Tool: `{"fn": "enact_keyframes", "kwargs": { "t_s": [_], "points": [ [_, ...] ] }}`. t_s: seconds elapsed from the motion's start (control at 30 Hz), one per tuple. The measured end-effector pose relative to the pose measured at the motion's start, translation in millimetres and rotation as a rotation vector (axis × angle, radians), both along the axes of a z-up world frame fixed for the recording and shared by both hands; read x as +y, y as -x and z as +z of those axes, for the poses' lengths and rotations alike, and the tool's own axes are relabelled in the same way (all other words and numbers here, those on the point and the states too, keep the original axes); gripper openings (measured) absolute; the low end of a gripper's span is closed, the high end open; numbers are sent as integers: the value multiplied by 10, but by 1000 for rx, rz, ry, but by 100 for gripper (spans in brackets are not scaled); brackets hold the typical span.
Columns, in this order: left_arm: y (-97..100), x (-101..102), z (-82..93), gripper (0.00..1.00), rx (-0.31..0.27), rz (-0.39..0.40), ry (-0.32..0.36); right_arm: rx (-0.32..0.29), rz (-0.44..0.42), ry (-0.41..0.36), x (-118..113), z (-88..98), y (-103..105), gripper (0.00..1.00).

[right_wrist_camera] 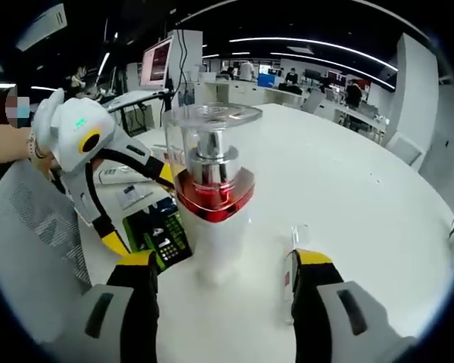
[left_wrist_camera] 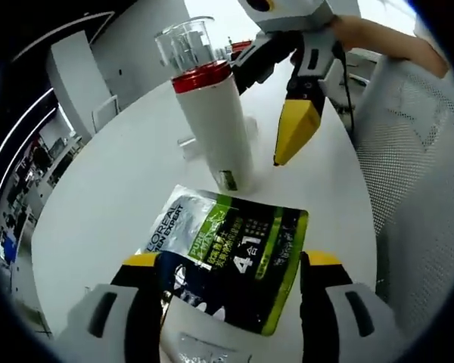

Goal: Arrange the skincare products in the storage area until every visible bottle or jar stands upright without overlapping.

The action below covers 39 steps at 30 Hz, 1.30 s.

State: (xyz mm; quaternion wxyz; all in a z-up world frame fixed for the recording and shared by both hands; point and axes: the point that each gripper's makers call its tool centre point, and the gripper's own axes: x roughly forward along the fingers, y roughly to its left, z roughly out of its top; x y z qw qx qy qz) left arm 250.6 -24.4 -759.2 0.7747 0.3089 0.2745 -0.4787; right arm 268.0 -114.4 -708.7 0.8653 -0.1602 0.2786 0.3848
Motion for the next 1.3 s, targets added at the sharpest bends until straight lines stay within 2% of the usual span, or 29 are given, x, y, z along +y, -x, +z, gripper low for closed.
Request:
{"fn": "enact_keyframes", "kwargs": {
  "t_s": [0.37, 0.8, 1.3],
  "points": [
    [-45, -29, -22, 64, 49, -2, 24, -1, -1, -8, 5, 17, -15, 71],
    [-177, -16, -19, 65, 64, 0, 31, 12, -1, -16, 13, 12, -20, 71],
    [-352, -1, 5, 59, 61, 11, 37, 11, 8, -18, 35, 24, -13, 71]
  ]
}}
